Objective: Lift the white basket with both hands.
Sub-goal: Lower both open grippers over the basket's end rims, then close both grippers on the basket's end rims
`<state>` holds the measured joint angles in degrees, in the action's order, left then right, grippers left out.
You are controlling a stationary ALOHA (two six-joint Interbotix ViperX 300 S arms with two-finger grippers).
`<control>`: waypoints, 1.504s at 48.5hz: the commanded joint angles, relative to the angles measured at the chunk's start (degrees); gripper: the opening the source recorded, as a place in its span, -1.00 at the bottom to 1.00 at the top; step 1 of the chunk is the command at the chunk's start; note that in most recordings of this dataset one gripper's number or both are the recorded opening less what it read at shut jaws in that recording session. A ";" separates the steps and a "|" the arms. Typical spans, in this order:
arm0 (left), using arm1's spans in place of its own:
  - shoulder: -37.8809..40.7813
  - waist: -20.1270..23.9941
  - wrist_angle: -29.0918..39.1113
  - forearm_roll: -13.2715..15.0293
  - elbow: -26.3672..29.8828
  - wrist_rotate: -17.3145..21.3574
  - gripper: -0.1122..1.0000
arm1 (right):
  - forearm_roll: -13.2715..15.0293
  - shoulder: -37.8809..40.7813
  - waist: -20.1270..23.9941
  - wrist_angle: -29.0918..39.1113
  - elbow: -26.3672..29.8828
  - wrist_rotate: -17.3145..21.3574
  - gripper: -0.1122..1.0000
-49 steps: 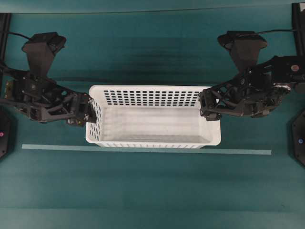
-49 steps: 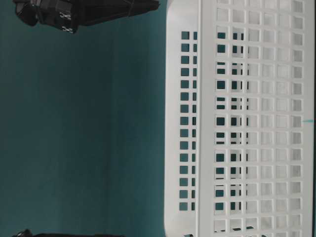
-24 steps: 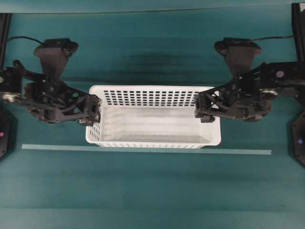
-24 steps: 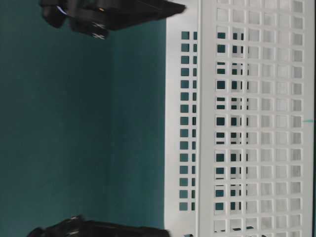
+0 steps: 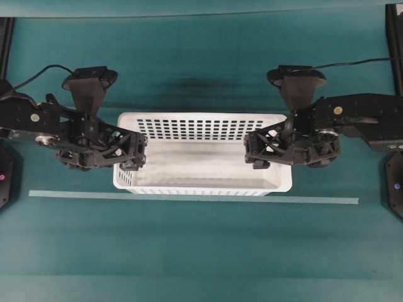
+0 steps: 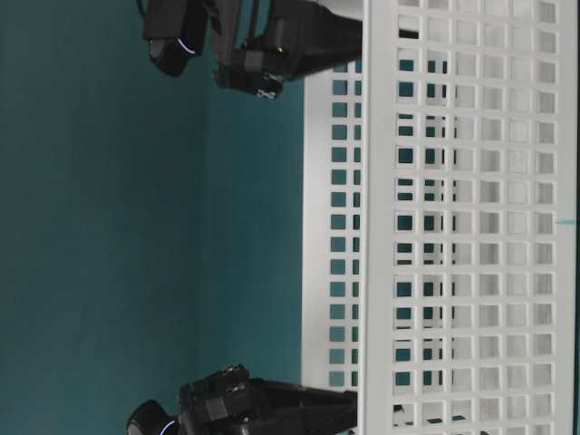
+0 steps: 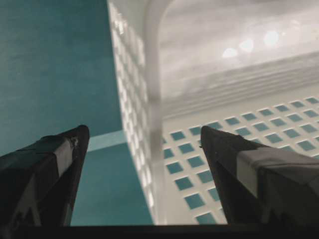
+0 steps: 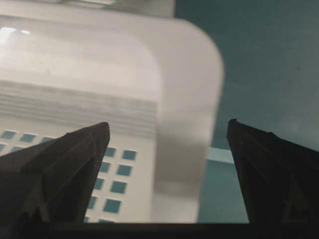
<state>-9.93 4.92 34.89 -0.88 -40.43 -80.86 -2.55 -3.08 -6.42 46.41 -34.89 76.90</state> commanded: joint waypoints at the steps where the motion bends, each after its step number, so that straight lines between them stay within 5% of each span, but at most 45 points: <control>1: 1.23 0.18 -0.97 -0.09 0.18 -0.09 0.83 | -0.35 2.11 0.18 -1.49 -0.18 0.09 0.93; 45: 2.64 0.18 -1.49 -0.18 -0.09 0.00 0.76 | -0.70 1.76 0.44 -5.63 -2.72 3.87 0.86; 51: 2.81 0.18 -1.49 -0.18 0.09 -0.09 0.45 | -0.70 1.93 0.44 -5.89 -2.55 6.15 0.60; 62: 2.99 0.09 -1.67 -0.18 0.09 -0.09 -0.65 | -0.79 2.02 0.35 -6.42 -2.46 8.44 -0.46; 73: 3.08 0.00 -1.67 -0.18 0.18 0.00 -0.81 | -0.70 2.02 0.18 -6.42 -2.72 8.44 -0.47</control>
<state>-7.91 5.01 33.40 -0.88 -40.69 -80.95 -3.08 -2.11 -5.89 40.17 -37.79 85.25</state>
